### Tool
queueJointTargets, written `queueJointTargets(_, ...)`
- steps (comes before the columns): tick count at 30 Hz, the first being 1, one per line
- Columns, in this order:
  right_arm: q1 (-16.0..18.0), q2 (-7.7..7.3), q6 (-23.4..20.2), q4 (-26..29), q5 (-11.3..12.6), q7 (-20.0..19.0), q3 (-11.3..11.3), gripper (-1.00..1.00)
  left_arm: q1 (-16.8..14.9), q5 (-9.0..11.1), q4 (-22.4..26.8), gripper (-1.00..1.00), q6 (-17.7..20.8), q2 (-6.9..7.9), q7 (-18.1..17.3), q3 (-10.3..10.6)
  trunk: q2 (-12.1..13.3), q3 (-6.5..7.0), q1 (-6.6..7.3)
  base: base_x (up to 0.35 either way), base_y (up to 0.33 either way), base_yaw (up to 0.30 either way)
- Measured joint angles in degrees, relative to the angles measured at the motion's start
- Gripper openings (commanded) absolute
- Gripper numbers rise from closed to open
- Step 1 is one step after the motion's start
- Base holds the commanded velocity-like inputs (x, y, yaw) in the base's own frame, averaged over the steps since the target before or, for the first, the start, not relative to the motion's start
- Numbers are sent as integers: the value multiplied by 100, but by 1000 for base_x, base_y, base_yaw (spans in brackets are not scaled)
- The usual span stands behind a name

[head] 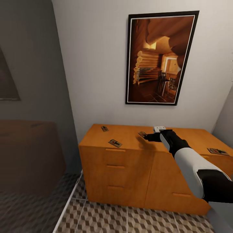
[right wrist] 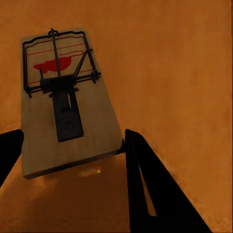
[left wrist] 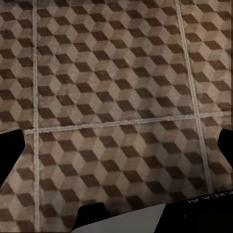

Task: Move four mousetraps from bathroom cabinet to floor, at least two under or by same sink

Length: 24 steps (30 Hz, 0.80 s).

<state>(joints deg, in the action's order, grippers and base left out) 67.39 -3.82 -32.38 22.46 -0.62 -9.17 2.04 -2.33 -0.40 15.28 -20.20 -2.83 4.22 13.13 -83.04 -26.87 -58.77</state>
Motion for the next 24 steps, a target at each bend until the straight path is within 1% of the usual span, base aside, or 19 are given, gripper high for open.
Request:
queueJointTargets(5,0,-5,1,-35,0,3,0,-100,0,0,-1,100,0,0,0,0,0,0,0,-328,4,0)
queueJointTargets(9,-1,-9,7,-49,0,0,1,-100,0,0,-1,100,0,0,0,-2,0,0,0,-311,94,0)
queueJointTargets(24,-1,-7,11,-62,4,0,1,-100,0,0,-2,100,-1,0,0,-2,0,0,1,-269,182,0)
